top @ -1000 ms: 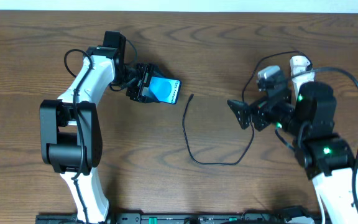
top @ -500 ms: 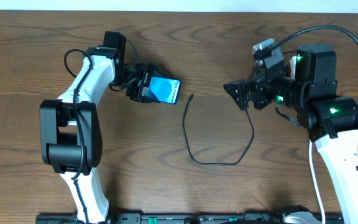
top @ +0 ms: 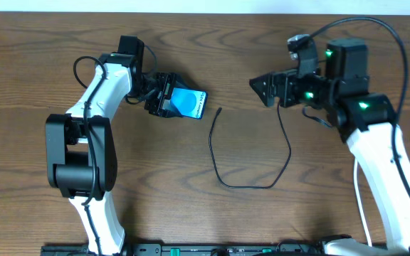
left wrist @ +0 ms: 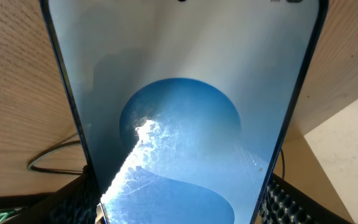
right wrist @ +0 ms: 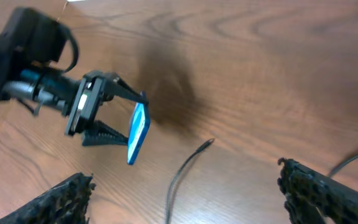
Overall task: Plug charger to phone and switch on socket
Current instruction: 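Move the right gripper up and left toward the held phone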
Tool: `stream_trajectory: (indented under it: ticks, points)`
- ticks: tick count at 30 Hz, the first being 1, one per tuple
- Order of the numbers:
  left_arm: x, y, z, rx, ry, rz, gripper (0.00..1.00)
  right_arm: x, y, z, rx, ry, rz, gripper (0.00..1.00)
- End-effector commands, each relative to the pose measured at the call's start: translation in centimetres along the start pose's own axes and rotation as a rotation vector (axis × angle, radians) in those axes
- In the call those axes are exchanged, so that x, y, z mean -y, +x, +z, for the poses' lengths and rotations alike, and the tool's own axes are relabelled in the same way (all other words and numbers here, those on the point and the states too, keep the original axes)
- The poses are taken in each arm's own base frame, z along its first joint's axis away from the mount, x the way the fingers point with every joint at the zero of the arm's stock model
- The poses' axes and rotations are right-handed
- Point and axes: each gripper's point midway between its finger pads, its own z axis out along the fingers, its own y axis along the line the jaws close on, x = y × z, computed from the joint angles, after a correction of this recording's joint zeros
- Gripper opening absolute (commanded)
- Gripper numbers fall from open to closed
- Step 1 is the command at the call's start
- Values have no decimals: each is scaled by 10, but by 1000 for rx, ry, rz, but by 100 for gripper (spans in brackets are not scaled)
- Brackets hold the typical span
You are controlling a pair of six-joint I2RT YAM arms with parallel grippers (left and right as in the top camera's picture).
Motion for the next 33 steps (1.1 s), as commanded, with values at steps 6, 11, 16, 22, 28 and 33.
stream_trajectory:
  ticks: [6,11,16,22,28,33]
  points:
    - [11,7,-10,-6,34,42,48,-9,10,47,-59,-1,221,86]
    - [11,7,-9,-6,34,43,48,-15,15,68,-76,-6,286,83]
    - [11,7,-9,-6,34,42,48,-24,26,88,-112,-21,329,80]
    - [11,7,-9,-7,34,42,48,-31,39,102,-155,-26,324,80]
    - [11,7,-9,-6,34,43,48,-31,37,104,-149,-28,326,80]
    - [11,7,-9,-6,34,42,48,-31,37,104,-147,-29,325,80]
